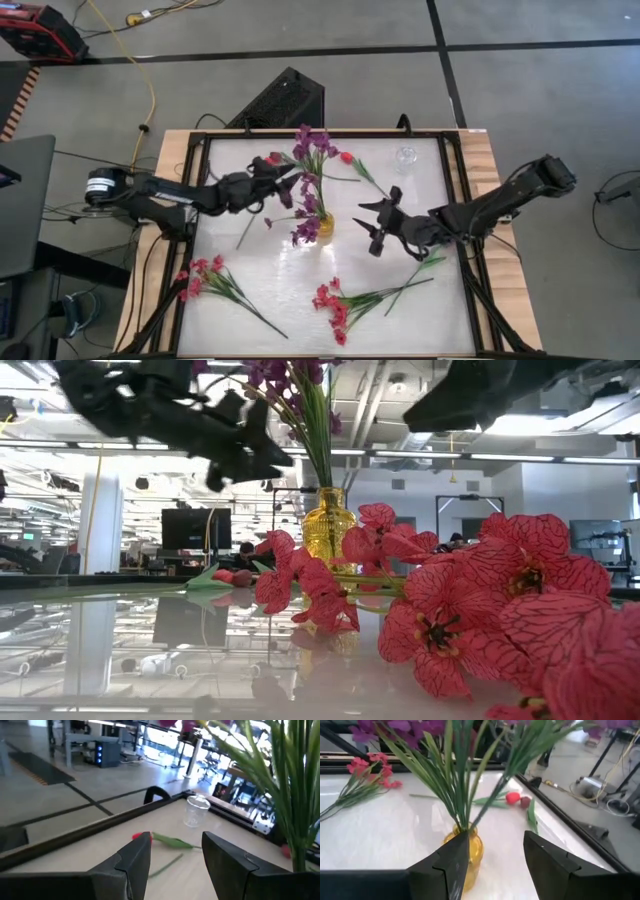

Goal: Sort flowers into vase by color
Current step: Put the purple flowers into the yellow vase

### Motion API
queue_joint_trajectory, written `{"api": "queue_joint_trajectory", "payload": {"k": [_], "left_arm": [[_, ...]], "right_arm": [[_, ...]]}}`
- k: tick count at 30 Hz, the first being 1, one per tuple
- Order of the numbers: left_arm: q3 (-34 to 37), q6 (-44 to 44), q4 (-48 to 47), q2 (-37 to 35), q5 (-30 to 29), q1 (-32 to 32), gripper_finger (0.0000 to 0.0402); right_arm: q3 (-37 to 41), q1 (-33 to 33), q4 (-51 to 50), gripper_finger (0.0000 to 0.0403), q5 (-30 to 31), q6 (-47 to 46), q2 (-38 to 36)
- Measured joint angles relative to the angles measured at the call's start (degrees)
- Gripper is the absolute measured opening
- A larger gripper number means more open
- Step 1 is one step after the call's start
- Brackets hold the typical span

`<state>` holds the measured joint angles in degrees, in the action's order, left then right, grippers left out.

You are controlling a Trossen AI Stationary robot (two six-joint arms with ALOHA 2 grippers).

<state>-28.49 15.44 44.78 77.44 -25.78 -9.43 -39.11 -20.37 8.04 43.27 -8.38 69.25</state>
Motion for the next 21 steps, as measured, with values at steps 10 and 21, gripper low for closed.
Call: {"api": "queue_joint_trajectory", "payload": {"k": [10, 21], "left_arm": [[-9.7, -12.4, -3.5, 6.3, 12.9, -5.2, 0.0167], [-10.0, -20.1, 0.7, 3.8, 22.8, -4.3, 0.0167]], "right_arm": [[0.0, -0.9, -2.3, 0.0214, -0.1, -0.2, -0.3], [0.0, -0.9, -1.6, 0.0214, 0.0, 5.4, -0.1]]}}
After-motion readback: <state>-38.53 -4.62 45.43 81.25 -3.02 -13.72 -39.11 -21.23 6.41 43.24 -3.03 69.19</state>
